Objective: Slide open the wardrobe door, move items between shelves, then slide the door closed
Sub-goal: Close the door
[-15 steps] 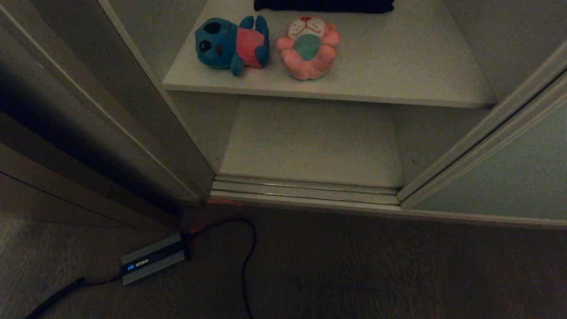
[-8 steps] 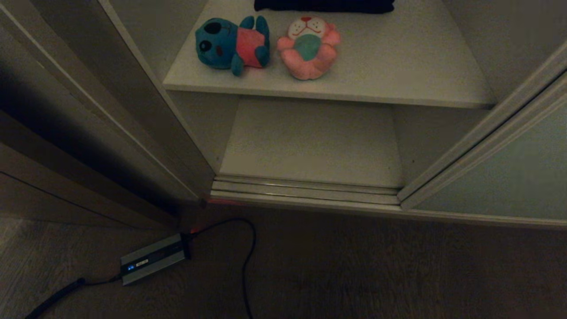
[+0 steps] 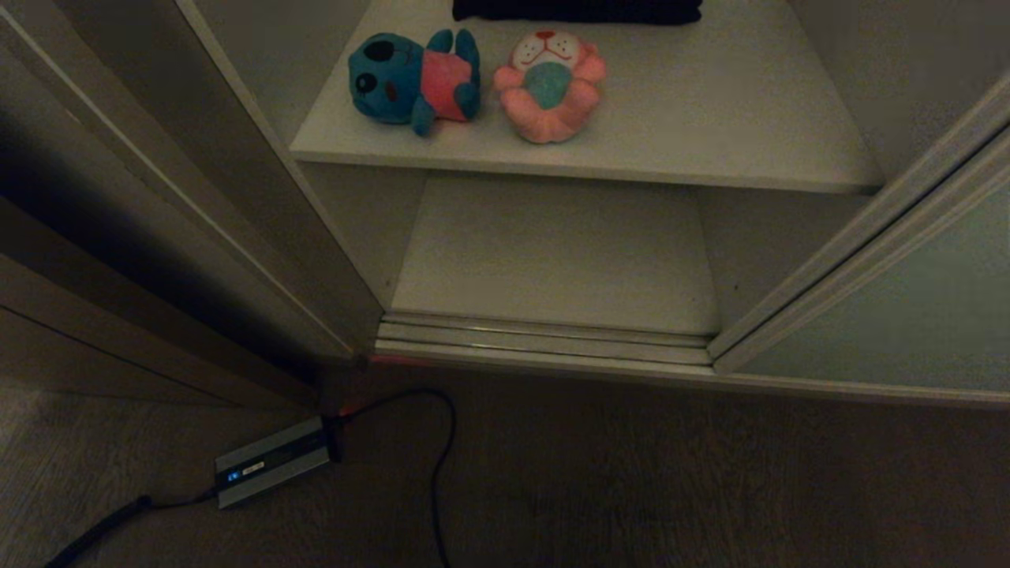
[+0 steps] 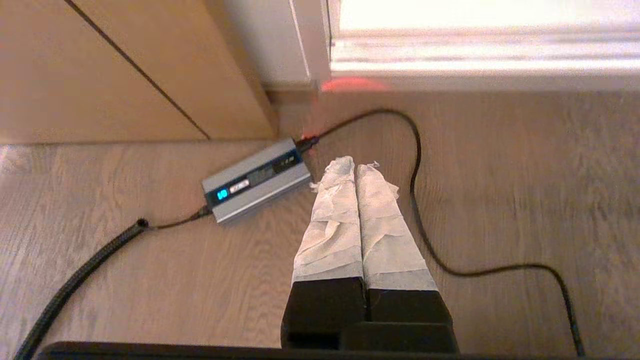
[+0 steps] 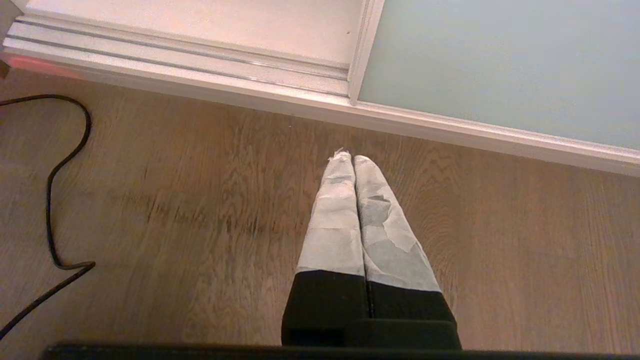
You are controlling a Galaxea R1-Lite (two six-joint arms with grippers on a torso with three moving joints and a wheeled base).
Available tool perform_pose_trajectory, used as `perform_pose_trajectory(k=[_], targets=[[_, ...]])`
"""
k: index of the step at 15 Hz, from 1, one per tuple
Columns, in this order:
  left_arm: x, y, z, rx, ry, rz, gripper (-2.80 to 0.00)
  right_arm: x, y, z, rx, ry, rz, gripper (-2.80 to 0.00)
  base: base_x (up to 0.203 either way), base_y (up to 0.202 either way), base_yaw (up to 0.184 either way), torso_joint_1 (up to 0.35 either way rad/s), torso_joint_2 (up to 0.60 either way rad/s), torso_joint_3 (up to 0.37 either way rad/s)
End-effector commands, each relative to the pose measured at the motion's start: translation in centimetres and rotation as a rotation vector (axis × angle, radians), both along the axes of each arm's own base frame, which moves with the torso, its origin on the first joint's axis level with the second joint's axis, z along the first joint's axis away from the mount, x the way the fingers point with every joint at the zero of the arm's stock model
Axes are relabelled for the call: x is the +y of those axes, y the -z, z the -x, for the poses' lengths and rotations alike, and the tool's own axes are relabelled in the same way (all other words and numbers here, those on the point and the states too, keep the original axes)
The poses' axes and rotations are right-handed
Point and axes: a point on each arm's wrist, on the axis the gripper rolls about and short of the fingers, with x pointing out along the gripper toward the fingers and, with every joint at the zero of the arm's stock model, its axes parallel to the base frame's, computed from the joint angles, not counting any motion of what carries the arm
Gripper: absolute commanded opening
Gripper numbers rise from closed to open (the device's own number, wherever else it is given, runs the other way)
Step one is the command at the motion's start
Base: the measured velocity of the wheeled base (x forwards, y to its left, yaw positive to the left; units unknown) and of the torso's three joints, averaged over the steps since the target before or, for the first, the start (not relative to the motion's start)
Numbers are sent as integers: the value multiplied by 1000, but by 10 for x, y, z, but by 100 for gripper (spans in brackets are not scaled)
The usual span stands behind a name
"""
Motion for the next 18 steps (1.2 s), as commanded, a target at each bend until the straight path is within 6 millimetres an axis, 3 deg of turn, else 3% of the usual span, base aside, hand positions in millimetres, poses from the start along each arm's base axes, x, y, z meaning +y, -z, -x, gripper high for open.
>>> perform_pose_trajectory(k=[1,10,18], targets=[[0,2,-1,7,-1,2,-280,0,1,0,4,-1,-1,-280,0,0,0,9,6,95],[0,2,-1,9,-1,0,-280,0,1,0,4,-1,1,-280,0,0,0,3,3,192],[0,2,-1,18,4,-8,-280,0,1,0,4,-1,1,-280,0,0,0,0,0,5]])
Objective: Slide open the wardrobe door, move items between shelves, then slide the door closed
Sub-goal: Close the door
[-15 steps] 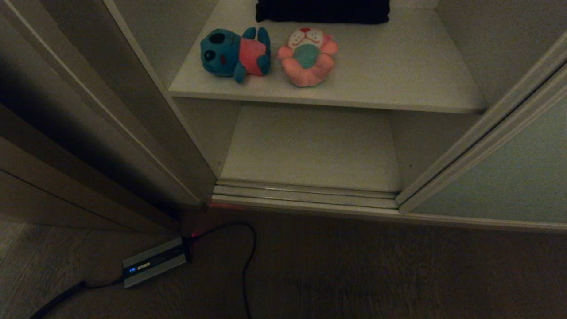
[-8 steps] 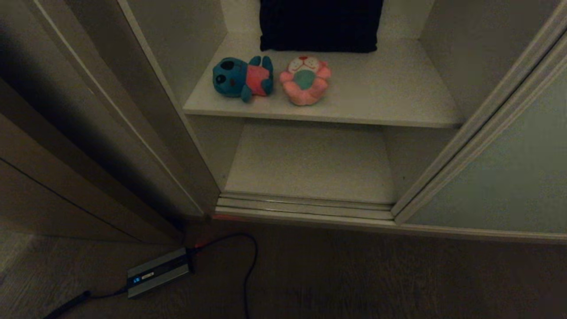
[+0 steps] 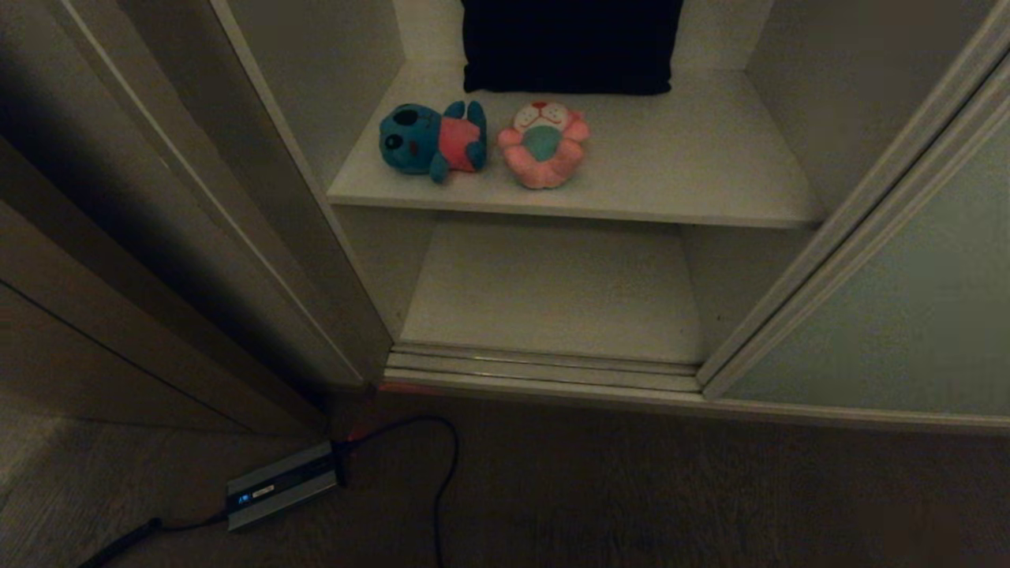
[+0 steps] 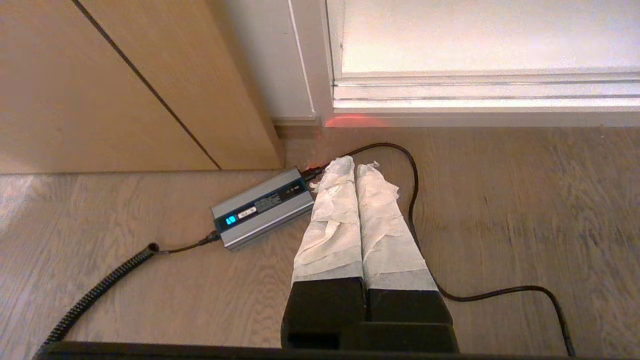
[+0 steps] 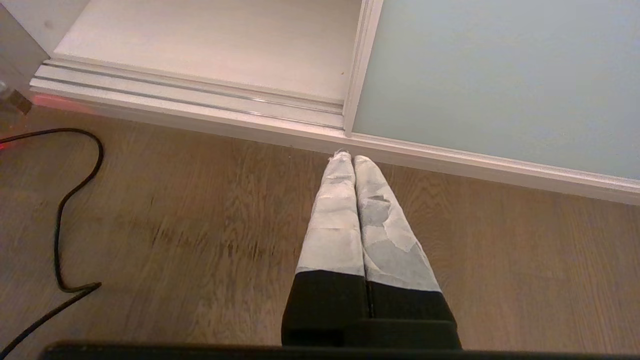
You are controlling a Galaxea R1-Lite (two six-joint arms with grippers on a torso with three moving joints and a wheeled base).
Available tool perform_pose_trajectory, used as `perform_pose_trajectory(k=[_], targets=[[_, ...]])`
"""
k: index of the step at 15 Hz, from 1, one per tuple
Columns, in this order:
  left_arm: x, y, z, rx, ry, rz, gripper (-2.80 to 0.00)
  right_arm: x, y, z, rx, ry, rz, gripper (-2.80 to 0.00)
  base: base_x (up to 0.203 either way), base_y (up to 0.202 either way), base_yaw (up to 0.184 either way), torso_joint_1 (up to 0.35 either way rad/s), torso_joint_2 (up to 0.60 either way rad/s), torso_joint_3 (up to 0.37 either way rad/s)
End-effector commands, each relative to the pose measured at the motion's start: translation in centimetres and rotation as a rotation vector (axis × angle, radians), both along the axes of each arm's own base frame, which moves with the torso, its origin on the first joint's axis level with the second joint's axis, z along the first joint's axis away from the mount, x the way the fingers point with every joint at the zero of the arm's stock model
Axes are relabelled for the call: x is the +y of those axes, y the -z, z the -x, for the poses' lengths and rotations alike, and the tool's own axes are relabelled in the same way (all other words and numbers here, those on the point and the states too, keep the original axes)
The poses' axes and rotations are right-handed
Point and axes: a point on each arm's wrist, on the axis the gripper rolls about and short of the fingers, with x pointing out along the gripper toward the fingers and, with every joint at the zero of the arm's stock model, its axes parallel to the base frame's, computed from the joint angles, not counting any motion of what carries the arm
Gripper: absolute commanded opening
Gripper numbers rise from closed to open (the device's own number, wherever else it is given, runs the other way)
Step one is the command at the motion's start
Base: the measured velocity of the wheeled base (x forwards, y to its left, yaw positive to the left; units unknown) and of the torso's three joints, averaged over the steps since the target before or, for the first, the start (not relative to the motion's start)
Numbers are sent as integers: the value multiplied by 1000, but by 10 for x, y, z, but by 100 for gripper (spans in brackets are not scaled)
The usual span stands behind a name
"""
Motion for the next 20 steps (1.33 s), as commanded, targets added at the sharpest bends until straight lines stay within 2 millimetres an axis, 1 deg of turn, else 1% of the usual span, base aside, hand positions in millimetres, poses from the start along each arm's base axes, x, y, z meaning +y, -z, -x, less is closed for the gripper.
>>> perform_pose_trajectory(k=[1,11,15,18,19,20], targets=[[0,0,0,10,3,-2,-280,0,1,0,4,0,1,-280,0,0,0,0,0,0],[0,0,0,13,8,-4,-280,0,1,0,4,0,0,-280,0,0,0,0,0,0],[0,0,0,1,3,8,-280,0,1,0,4,0,-7,-280,0,0,0,2,2,63],[0,0,0,1,-1,9,-280,0,1,0,25,4,5,-280,0,0,0,0,0,0],[0,0,0,1,-1,9,-280,0,-5,3,22,7,5,-280,0,0,0,0,0,0],[0,0,0,1,-1,9,-280,0,-18,7,6,7,3,-280,0,0,0,0,0,0]])
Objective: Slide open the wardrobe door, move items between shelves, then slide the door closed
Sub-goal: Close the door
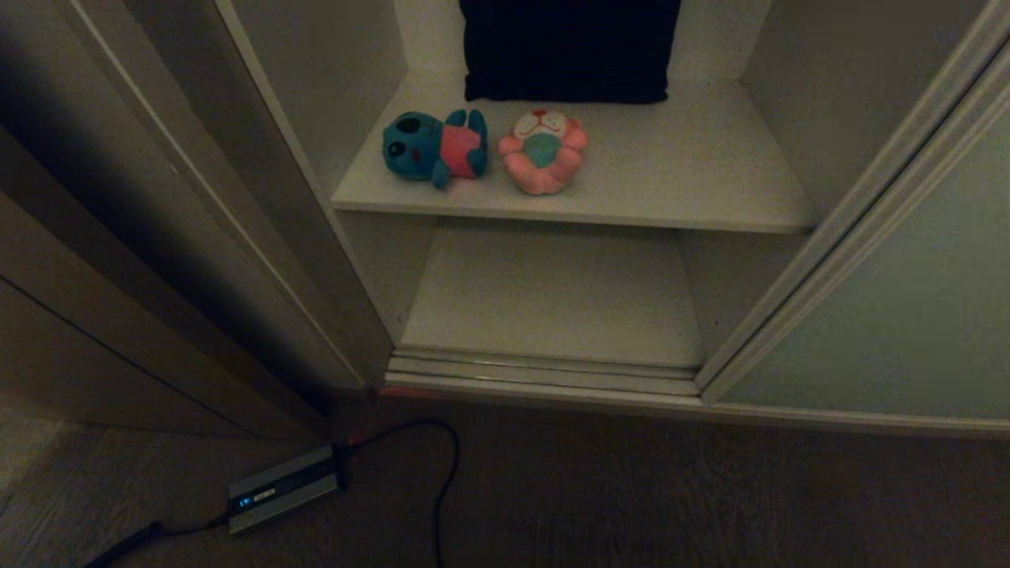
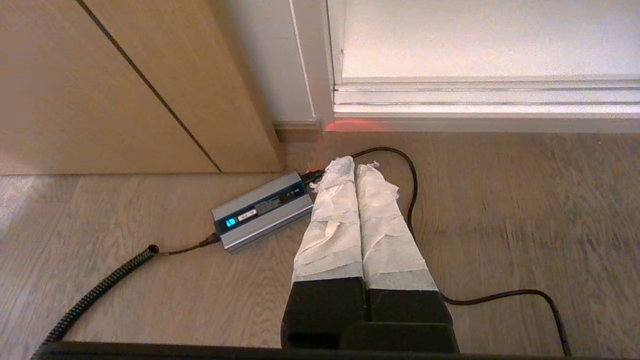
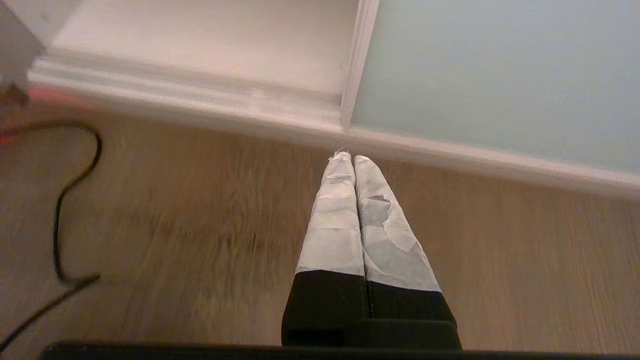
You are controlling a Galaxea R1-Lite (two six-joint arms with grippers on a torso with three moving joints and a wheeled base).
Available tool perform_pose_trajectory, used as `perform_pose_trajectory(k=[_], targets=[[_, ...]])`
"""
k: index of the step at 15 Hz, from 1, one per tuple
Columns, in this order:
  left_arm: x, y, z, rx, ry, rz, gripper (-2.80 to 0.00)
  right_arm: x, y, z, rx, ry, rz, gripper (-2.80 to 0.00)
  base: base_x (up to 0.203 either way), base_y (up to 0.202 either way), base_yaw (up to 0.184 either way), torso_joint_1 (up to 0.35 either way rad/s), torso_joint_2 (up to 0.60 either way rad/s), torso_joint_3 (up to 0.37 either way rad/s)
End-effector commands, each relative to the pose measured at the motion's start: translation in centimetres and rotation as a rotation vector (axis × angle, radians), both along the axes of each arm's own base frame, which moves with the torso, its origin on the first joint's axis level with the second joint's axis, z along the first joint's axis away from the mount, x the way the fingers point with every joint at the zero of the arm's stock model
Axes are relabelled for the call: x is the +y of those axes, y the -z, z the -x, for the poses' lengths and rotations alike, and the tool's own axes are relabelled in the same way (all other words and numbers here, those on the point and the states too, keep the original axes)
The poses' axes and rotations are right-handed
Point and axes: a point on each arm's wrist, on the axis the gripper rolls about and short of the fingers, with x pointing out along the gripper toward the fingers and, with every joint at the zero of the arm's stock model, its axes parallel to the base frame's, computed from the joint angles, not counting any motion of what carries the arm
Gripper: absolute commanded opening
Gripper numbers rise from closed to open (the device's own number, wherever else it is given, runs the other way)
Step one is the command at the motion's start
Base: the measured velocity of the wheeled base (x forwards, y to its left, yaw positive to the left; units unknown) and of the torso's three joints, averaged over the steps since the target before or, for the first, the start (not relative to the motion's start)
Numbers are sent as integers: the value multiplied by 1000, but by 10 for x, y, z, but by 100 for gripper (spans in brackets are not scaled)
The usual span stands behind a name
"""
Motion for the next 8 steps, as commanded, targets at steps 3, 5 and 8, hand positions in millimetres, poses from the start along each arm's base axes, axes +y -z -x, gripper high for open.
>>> perform_pose_trajectory(k=[3,5,8], targets=[[0,0,0,2,0,-1,-280,0,-73,20,-61,4,-17,-280,0,0,0,0,0,0],[0,0,0,2,0,-1,-280,0,-109,18,-31,13,-22,-280,0,0,0,0,0,0],[0,0,0,2,0,-1,-280,-1,-150,-2,31,39,-28,-280,0,0,0,0,0,0]])
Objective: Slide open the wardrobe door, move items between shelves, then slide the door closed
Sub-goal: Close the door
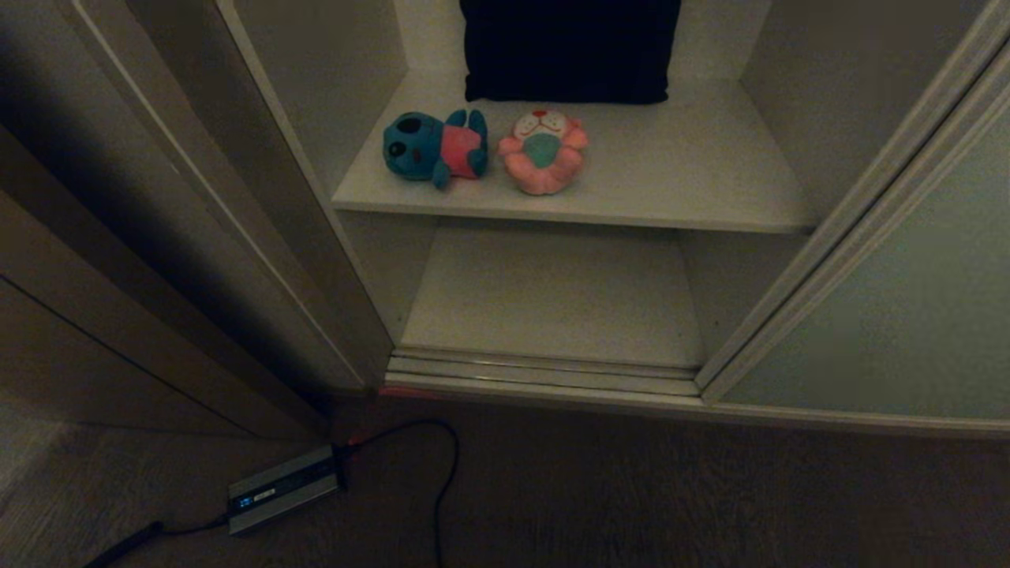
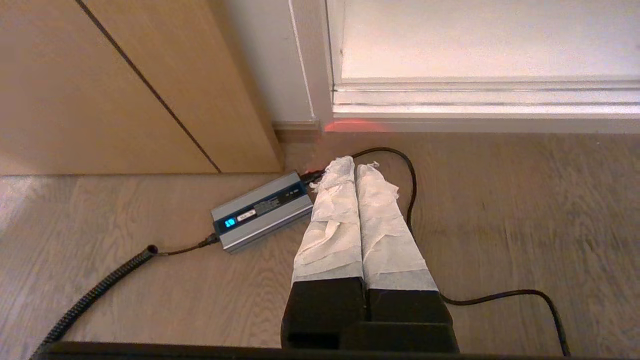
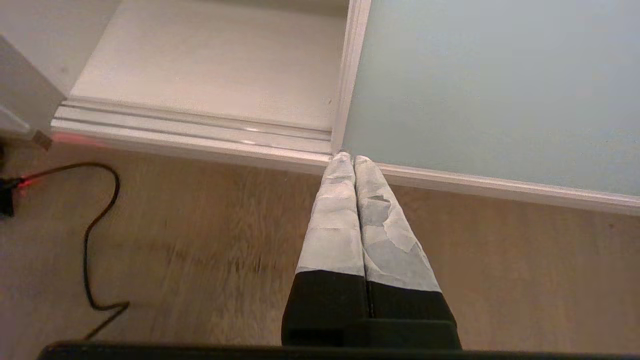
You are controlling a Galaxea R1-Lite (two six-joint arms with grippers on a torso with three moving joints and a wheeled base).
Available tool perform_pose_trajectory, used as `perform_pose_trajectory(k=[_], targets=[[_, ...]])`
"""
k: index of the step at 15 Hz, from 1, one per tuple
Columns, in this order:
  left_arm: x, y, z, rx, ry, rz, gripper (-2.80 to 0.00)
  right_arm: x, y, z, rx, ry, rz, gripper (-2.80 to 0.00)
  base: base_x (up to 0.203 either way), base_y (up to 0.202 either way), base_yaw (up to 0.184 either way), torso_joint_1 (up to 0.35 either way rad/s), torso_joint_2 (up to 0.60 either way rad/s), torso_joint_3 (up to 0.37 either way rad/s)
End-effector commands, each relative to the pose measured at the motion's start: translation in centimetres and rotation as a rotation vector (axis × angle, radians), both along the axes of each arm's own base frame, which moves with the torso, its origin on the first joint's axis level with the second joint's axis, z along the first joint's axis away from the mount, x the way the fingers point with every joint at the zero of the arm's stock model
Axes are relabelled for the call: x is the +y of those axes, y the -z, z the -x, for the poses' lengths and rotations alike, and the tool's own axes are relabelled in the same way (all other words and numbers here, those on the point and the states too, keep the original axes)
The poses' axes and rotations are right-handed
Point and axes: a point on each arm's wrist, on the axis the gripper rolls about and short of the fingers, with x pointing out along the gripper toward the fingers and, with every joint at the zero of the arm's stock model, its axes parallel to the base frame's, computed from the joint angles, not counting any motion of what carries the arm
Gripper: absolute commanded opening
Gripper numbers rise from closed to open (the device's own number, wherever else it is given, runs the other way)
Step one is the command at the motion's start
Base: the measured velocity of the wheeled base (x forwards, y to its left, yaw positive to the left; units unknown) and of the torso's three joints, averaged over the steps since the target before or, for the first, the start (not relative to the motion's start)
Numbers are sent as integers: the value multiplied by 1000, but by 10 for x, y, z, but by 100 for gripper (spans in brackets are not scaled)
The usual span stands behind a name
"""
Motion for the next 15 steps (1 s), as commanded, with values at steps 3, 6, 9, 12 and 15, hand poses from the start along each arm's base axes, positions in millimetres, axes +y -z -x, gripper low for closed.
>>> perform_pose_trajectory(k=[3,6,9,12,15], targets=[[0,0,0,2,0,-1,-280,-2,-57,-52,121,78,-45,-280,0,0,0,0,0,0],[0,0,0,2,0,-1,-280,-3,-96,-88,125,125,-180,-280,0,0,0,0,0,0],[0,0,0,2,0,-1,-280,-3,-119,-113,122,137,-276,-280,0,0,0,0,0,0],[0,0,0,2,0,-1,-280,-4,-120,-146,179,141,-373,-280,0,0,0,0,0,0],[0,0,0,2,0,-1,-280,-14,-120,-169,203,71,-425,-280,0,0,0,0,0,0]])
